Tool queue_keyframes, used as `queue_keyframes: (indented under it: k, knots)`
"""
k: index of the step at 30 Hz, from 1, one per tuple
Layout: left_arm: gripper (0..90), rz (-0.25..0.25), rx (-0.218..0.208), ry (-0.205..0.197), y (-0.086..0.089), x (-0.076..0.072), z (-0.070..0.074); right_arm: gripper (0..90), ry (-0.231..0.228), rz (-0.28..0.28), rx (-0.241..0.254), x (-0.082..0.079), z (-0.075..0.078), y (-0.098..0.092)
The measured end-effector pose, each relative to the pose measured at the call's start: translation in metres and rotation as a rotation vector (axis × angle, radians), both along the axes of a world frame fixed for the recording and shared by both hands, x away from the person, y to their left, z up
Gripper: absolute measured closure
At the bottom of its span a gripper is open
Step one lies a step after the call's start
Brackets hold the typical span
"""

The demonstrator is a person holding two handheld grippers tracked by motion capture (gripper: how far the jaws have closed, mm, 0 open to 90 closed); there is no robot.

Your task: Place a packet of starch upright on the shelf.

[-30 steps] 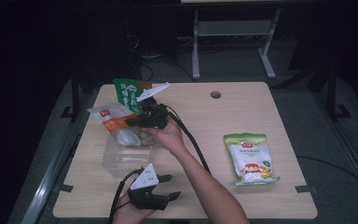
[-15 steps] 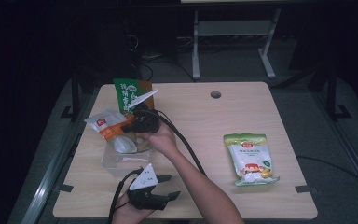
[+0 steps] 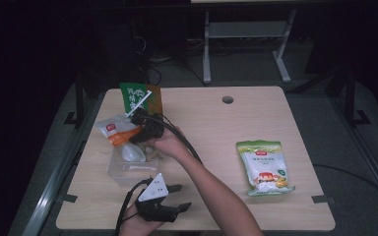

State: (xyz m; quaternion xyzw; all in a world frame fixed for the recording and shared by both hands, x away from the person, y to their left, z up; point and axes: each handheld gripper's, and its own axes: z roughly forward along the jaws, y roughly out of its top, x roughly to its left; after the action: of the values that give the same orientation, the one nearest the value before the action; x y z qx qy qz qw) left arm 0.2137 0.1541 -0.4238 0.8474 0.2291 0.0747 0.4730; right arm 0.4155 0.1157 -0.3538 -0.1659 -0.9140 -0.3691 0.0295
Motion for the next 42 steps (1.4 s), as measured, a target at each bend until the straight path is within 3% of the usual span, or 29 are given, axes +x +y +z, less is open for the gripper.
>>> queue_keyframes:
  k: [3, 10, 12, 13, 15, 17, 18, 20, 25, 28, 34, 42]
  knots:
    - [38.1, -0.002, 0.003, 0.001, 0.000, 0.000, 0.000, 89.6, 0.000, 0.005, -0.010, 0.000, -0.004, 0.003]
    - [38.1, -0.002, 0.003, 0.000, -0.001, -0.001, 0.000, 89.9, 0.015, -0.020, 0.066, -0.006, -0.002, -0.007]
    - [38.1, -0.004, 0.002, -0.004, -0.001, -0.001, 0.000, 89.9, 0.012, -0.037, 0.116, -0.010, 0.001, -0.013]
    - [38.2, -0.010, 0.009, -0.005, -0.001, -0.001, 0.000, 90.0, 0.014, -0.064, 0.177, -0.013, 0.005, -0.017]
    - [38.2, -0.007, 0.000, -0.005, -0.002, -0.001, 0.001, 90.0, 0.007, -0.082, 0.228, -0.014, 0.005, -0.021]
    - [38.2, -0.011, 0.006, -0.011, -0.001, -0.001, 0.001, 90.0, 0.009, -0.100, 0.250, -0.015, 0.005, -0.022]
    - [38.2, -0.008, 0.003, -0.007, -0.001, -0.002, 0.001, 90.0, 0.007, -0.122, 0.291, -0.015, -0.001, -0.026]
    - [38.2, -0.007, 0.002, -0.005, -0.001, -0.002, 0.001, 90.0, 0.006, -0.137, 0.305, -0.014, -0.009, -0.027]
    - [38.2, -0.008, 0.006, -0.006, -0.001, -0.002, 0.001, 89.9, 0.030, -0.171, 0.308, -0.012, -0.034, -0.029]
    - [38.2, -0.007, 0.005, -0.006, 0.000, -0.002, 0.001, 89.7, 0.042, -0.180, 0.316, -0.013, -0.042, -0.030]
    - [38.2, -0.007, 0.010, -0.008, 0.000, -0.001, 0.001, 89.3, 0.003, -0.170, 0.260, -0.015, -0.041, -0.034]
    - [38.1, -0.005, 0.013, -0.006, -0.001, -0.001, 0.000, 88.9, 0.016, -0.171, 0.242, -0.014, -0.050, -0.044]
